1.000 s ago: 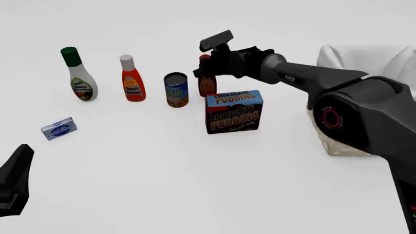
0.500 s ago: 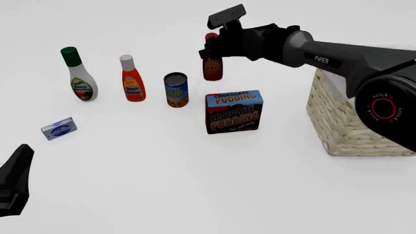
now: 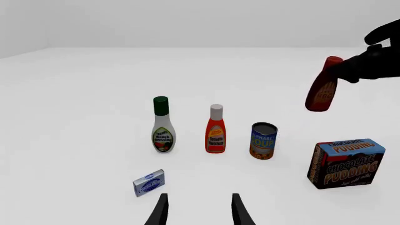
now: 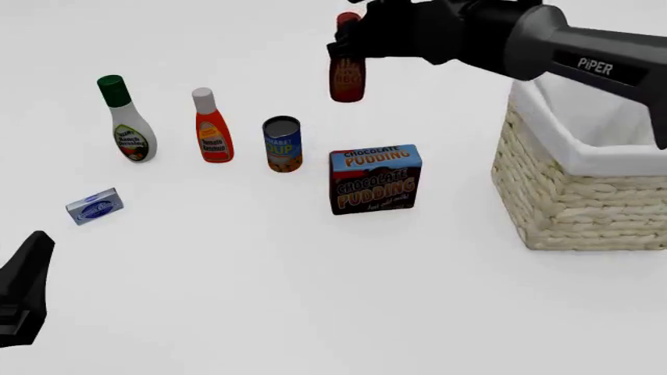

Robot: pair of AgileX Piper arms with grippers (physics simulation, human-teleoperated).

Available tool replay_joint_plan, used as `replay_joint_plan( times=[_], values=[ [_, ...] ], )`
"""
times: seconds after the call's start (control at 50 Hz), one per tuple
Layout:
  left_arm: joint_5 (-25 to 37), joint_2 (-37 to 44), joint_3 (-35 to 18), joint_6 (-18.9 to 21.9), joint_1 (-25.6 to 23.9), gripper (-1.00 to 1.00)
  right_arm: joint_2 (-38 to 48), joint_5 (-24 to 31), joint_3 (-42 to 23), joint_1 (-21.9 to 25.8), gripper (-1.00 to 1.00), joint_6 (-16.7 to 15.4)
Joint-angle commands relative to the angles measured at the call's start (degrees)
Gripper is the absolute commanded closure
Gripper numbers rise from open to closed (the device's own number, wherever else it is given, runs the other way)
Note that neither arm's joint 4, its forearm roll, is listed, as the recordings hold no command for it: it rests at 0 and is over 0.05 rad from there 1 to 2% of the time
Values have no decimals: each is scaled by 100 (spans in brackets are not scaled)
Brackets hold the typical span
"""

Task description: Pick the bbq sauce and place it in the basket.

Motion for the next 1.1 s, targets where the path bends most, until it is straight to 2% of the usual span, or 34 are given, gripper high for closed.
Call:
replay_joint_plan(
  times=[0.02,0.42,0.6,1.1],
  values=[
    [0,0,0,0,0,-100,-556,195,120,43,100,43],
    [0,0,0,0,0,-100,-1331,517,426,48,100,-63],
    [0,0,0,0,0,-100,-1662,846,405,46,100,-164],
    [0,0,0,0,0,-100,-2270,1496,347,-411,100,-380]
  ],
)
